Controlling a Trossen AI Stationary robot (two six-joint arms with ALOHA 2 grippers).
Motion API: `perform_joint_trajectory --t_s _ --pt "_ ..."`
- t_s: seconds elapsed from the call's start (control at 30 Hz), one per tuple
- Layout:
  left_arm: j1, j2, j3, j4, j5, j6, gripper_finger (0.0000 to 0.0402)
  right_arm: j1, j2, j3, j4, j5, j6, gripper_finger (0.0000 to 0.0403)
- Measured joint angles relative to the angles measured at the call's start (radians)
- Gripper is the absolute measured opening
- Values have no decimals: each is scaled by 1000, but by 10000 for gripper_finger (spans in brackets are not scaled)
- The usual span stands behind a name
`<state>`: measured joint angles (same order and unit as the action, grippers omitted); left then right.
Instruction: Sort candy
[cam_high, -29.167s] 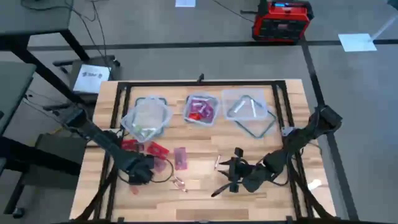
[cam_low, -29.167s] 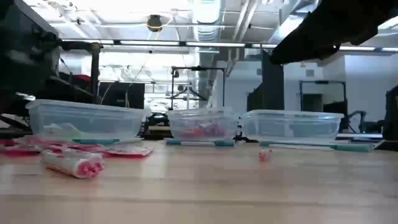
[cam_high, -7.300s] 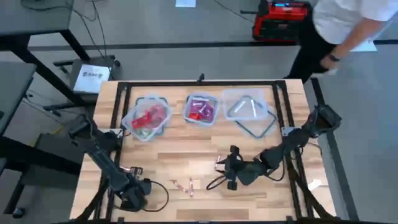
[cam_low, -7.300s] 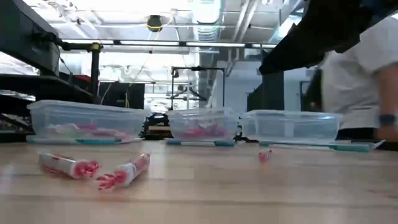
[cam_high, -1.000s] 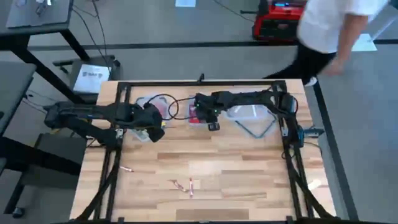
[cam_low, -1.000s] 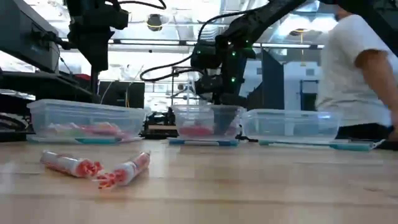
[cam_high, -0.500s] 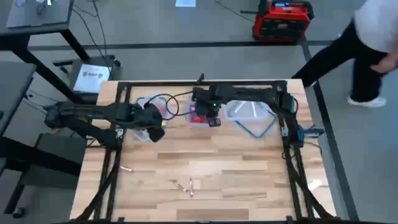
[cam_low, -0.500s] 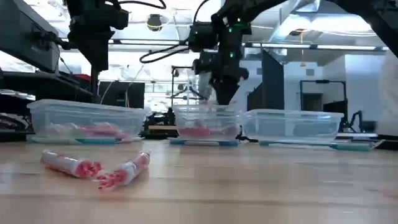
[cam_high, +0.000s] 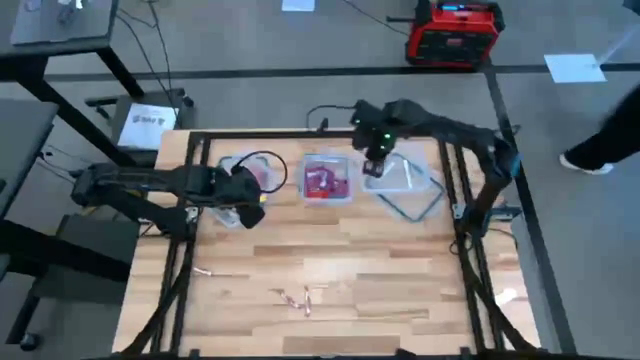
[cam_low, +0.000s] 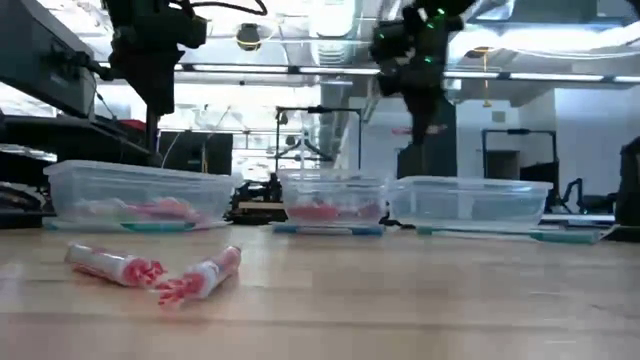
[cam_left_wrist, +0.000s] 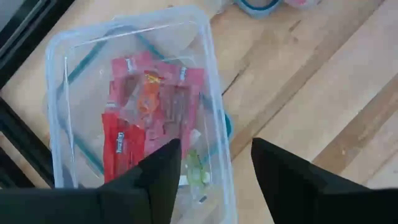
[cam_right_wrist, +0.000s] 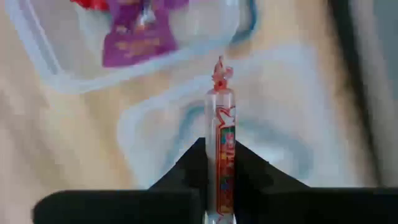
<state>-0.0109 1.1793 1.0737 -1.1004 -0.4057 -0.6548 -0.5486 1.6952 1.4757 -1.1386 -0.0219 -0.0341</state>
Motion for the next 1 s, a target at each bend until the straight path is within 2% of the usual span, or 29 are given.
perform_joint_trajectory --t_s 0.1,0.2,0.3,0.37,0.5,0.6,0.73,0.87,1.0 --pt "0 0 0 0 0 0 182 -28 -24 -80 17 2 -5 125" --pt "0 0 0 0 0 0 182 -46 -30 -99 24 -5 4 189" --pt "0 0 0 0 0 0 182 -19 -52 -99 29 -129 28 238" --pt "0 0 0 0 0 0 182 43 -69 -99 42 -217 42 256" --pt "0 0 0 0 0 0 182 278 -110 -137 184 -223 78 263" --pt "0 0 0 0 0 0 182 497 -116 -194 396 -153 90 263" --pt "0 0 0 0 0 0 182 745 -74 -261 698 -7 81 264" --pt "0 0 0 0 0 0 182 889 42 -267 889 42 -35 264" --pt "0 0 0 0 0 0 182 951 200 -209 934 51 -151 264"
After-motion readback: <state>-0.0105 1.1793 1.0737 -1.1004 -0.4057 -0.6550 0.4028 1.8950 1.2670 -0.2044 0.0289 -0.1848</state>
